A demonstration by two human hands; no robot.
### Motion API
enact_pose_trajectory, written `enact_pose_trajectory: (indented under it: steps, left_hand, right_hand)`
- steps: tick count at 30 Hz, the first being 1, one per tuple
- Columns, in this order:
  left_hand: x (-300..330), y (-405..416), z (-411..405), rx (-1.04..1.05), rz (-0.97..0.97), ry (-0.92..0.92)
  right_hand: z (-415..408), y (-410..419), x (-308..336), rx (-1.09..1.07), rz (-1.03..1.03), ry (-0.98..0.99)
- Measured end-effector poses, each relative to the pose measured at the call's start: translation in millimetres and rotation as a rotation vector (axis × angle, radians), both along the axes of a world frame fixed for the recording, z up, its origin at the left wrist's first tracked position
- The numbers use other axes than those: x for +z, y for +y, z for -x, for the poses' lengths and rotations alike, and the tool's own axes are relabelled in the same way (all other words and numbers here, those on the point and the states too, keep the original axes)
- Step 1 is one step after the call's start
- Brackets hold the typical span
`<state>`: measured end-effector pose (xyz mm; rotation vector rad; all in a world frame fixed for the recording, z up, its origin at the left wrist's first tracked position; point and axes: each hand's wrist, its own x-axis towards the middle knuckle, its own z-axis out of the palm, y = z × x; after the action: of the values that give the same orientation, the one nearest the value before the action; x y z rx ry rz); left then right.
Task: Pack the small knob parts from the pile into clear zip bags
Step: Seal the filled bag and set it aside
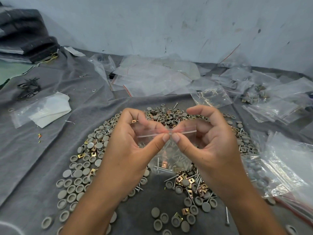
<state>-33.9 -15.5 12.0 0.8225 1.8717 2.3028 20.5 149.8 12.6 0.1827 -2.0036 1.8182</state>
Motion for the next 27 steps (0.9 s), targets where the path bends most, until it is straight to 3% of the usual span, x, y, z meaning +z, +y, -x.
enact_pose_trajectory:
  steps: [8,17,27]
  left_hand:
    - [-2,-4,4,-0.004,0.03,0.01]
    - [-7,-5,5,-0.023,0.118,-0.046]
    - [-1,-4,3,0.048,0.115,-0.025]
  right_hand:
    - [1,2,4,0.062,0.07,-0.053]
    - [2,7,-5,-0.03,-0.184,-0.123]
    - [3,10,-6,-0.033,-0.129,-0.108]
